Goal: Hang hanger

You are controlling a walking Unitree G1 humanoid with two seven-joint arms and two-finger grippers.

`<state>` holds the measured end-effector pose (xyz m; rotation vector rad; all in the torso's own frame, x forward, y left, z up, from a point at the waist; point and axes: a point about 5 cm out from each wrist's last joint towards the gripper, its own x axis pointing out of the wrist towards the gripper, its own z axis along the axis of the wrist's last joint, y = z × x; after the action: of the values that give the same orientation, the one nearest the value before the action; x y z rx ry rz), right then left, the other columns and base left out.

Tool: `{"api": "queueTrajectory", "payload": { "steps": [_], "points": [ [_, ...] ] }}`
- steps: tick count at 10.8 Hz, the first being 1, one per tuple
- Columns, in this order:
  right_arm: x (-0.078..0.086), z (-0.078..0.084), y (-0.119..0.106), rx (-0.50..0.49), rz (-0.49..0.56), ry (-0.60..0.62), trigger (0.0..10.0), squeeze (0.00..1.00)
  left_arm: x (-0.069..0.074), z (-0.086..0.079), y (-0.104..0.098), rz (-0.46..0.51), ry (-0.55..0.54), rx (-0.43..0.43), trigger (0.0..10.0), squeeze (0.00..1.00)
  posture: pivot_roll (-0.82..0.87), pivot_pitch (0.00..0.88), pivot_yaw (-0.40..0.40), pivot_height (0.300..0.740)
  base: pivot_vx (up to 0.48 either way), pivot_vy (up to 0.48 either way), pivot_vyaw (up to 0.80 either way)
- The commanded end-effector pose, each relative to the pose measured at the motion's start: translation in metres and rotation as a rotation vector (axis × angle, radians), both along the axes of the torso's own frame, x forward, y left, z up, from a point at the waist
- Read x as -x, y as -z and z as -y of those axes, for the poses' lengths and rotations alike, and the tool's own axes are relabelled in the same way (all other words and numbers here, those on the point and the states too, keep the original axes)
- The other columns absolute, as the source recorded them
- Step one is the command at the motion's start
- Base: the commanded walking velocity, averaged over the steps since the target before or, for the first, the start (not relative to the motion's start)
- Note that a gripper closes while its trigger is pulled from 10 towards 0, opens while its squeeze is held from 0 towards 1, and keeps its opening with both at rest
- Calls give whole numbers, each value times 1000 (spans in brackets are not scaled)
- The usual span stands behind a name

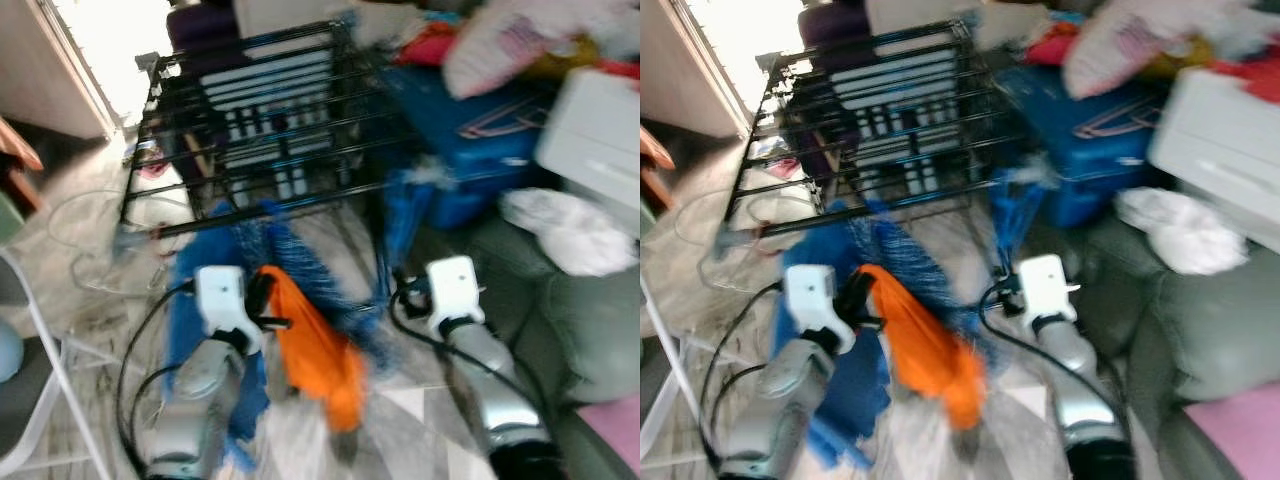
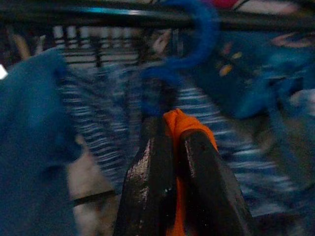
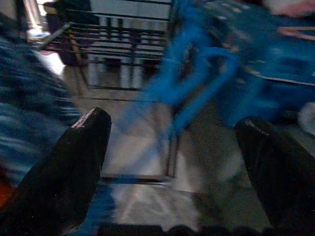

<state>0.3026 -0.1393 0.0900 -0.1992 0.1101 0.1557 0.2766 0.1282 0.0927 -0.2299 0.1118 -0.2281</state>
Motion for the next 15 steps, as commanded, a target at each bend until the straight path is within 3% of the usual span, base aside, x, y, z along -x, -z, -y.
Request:
{"api": "queueTrajectory", "payload": {
  "steps": [1,3,5,8,10,14,15],
  "points": [
    [0,4,-6,10,20,11,10000,0,-3,3,-5,19,18,6,10000,0,-224,0,149,740,0,0,0],
    [7,13,-5,23,18,35,10000,0,-7,12,-3,6,62,-3,10000,0,-255,0,157,740,0,0,0],
    [-4,16,-12,1,35,63,10000,0,-11,18,-5,17,70,1,10000,0,-251,0,173,740,0,0,0],
    [-15,12,-21,-26,59,82,10000,0,-18,11,-8,28,77,-22,10000,0,-245,0,185,740,0,0,0],
    [-18,8,-24,-42,56,54,10000,0,-14,11,-7,28,66,-13,10000,0,-231,0,169,740,0,0,0],
    [-41,-30,-33,-142,-9,-91,10000,0,-5,-2,-5,7,30,-27,10000,0,-178,0,151,740,0,0,0],
    [-48,-44,-32,-101,-46,-126,10000,0,-4,-4,-4,2,29,-39,10000,0,-166,0,147,740,0,0,0]
  ]
}}
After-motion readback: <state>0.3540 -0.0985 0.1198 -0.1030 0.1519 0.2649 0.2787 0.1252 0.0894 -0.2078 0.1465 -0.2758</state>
